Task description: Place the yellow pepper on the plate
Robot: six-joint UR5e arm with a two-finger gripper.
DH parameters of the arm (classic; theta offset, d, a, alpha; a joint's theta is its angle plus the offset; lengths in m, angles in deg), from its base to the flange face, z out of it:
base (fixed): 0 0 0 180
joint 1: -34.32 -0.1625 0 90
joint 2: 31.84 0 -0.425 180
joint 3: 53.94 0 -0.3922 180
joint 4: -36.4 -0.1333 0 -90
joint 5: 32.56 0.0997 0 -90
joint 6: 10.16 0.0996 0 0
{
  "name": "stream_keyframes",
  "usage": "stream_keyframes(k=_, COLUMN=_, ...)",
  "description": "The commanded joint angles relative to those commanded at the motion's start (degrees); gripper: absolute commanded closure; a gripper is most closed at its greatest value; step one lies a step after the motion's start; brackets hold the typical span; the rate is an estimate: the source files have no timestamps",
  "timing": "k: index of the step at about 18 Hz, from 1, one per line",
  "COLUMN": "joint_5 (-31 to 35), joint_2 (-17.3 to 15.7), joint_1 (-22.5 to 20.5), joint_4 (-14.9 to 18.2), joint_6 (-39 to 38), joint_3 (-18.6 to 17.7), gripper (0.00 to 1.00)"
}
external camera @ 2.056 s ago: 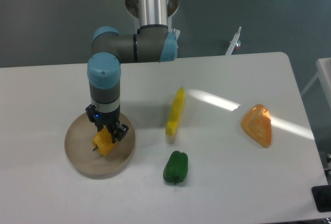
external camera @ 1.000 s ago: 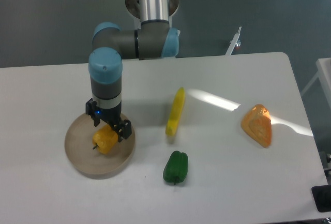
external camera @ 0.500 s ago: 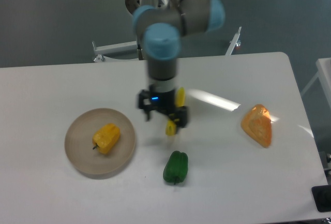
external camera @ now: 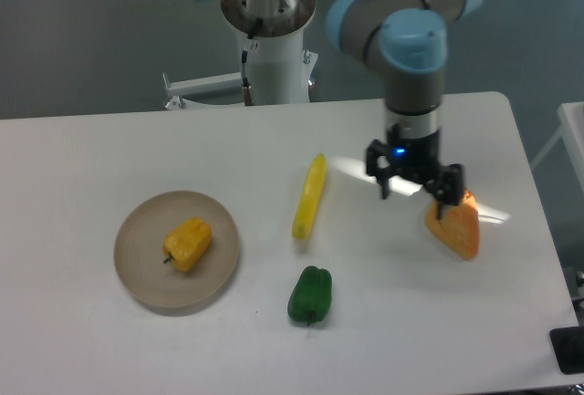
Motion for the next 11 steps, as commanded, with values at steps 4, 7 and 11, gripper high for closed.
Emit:
stream_keyframes(k=4, joint_5=0.0, joint_2=1.4, joint_1=-0.9, joint_4=0.0, joint_6=0.7, joint_3=1.6, gripper=0.00)
stream_keyframes(k=7, joint_5=0.0, joint_2=1.2, joint_1=-0.9, joint_4=0.1, joint_6=0.6, joint_3=1.3, gripper=0.00)
stream_keyframes(k=11, joint_5=0.1, joint_2=1.4, joint_1=-0.7, joint_4=0.0, joint_6=0.5, joint_3=1.3, gripper=0.00)
